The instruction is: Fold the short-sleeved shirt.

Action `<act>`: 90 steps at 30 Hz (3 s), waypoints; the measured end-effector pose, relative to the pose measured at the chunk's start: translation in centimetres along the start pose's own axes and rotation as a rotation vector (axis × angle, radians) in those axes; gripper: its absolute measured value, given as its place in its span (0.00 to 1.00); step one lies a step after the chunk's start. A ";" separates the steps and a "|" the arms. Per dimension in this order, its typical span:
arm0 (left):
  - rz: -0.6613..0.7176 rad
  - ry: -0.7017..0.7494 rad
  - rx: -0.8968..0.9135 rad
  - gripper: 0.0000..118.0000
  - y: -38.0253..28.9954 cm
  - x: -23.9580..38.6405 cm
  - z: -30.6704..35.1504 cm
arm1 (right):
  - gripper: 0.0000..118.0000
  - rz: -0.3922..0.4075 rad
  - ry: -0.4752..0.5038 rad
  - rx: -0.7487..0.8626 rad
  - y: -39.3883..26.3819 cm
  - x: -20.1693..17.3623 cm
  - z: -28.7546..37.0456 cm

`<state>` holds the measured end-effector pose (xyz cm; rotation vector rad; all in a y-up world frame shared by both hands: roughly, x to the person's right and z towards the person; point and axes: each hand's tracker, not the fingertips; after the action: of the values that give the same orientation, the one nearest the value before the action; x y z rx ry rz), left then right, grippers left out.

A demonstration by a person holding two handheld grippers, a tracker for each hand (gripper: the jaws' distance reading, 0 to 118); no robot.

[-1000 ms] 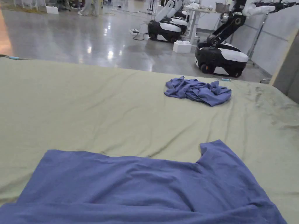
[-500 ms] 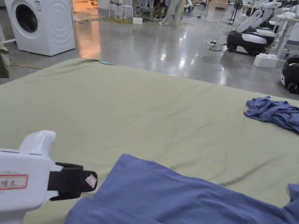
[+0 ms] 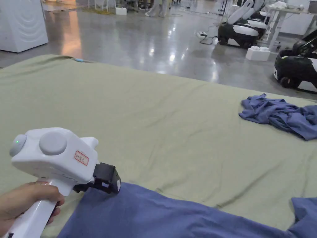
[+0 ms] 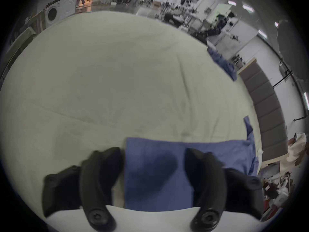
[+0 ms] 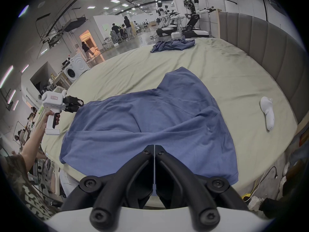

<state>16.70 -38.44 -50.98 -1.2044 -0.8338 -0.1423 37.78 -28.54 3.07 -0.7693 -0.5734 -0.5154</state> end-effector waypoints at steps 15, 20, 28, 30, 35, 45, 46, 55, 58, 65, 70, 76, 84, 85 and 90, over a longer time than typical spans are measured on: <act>-0.076 0.066 -0.050 0.10 -0.4 2.1 1.0 | 0.94 0.070 -0.111 -0.010 13.3 6.5 -9.0; -0.053 0.056 -0.067 0.10 -0.1 1.8 0.7 | 0.95 -0.079 -0.222 -0.142 16.5 11.3 -16.6; -0.024 0.051 -0.056 0.10 -0.5 2.1 1.3 | 0.02 0.027 -0.231 -0.321 14.9 11.0 -19.5; 0.008 0.049 -0.040 0.10 -0.8 2.2 2.6 | 0.02 0.082 -0.227 -0.301 14.7 10.0 -18.5; -0.013 -0.037 0.059 0.10 -2.8 1.1 9.2 | 0.02 0.076 -0.188 -0.161 14.1 8.6 -11.0; -0.022 -0.065 0.117 0.10 -13.4 -2.2 18.9 | 0.02 0.046 -0.163 -0.062 3.7 7.3 3.8; -0.015 -0.062 0.090 0.10 -15.1 -2.4 18.7 | 0.02 0.033 -0.160 -0.080 2.3 7.5 4.0; 0.064 -0.016 -0.067 0.10 -21.7 -4.7 12.6 | 0.02 -0.134 -0.169 -0.191 -5.3 11.0 0.3; 0.126 -0.058 -0.023 0.11 -21.7 -4.2 13.0 | 0.16 -0.184 -0.135 -0.178 -5.8 11.9 -0.5; 0.273 -0.139 0.251 0.79 -23.4 -2.6 20.9 | 0.67 -0.076 -0.035 0.131 -4.0 7.4 7.8; 0.205 -0.127 0.264 0.09 -25.9 -0.7 22.2 | 0.51 0.031 -0.066 0.156 -4.7 2.3 9.8; 0.401 -0.320 0.161 0.03 -28.6 -2.8 18.6 | 0.02 0.005 0.101 0.061 -7.3 -0.5 7.2; 0.329 -0.403 0.197 0.89 -23.0 -9.6 15.8 | 0.02 -0.014 0.117 0.028 -6.7 -1.3 6.4; 0.334 -0.454 0.156 0.94 -22.4 -10.3 14.8 | 0.02 -0.016 0.115 0.027 -6.6 -1.5 6.5; 0.458 -0.653 -0.100 0.93 -20.3 -11.8 9.1 | 0.02 -0.003 0.100 0.003 -6.4 -3.2 6.5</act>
<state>-6.54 -42.29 -41.96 -1.5315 -1.0893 0.6192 29.62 -26.80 7.91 -0.7355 -0.4821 -0.5523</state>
